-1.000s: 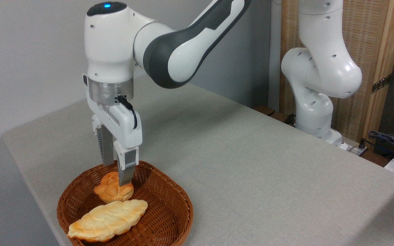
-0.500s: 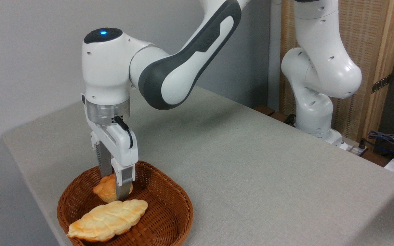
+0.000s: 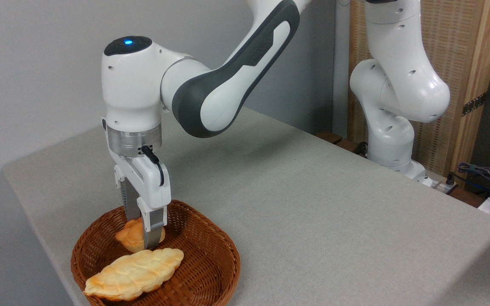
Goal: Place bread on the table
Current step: 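Close the gripper fingers around the small round bun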
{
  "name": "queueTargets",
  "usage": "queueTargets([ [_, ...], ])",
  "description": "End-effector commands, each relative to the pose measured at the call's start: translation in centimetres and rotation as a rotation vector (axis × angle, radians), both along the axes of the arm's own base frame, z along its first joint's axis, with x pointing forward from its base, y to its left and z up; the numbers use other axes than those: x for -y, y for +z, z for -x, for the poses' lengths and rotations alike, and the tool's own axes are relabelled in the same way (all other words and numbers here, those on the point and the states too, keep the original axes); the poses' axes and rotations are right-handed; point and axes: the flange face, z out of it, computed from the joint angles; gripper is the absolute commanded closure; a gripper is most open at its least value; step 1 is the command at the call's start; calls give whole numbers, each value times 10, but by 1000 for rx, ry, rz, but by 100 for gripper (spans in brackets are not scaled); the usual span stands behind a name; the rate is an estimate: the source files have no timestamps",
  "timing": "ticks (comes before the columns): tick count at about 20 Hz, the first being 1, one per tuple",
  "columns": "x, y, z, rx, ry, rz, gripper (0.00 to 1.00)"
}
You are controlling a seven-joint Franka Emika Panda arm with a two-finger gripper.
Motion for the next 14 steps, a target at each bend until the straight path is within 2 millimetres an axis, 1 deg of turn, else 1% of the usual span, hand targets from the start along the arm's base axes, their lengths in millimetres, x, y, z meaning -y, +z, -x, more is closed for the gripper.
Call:
queueTargets([
  [1,-7,-1,-4,7,-1,3,62],
  [4,-9,3,-4,12,5,5,60],
  [13,-10,8,-3,12,10,10,61],
  [14,-11,13,-2,20,13,12,61],
])
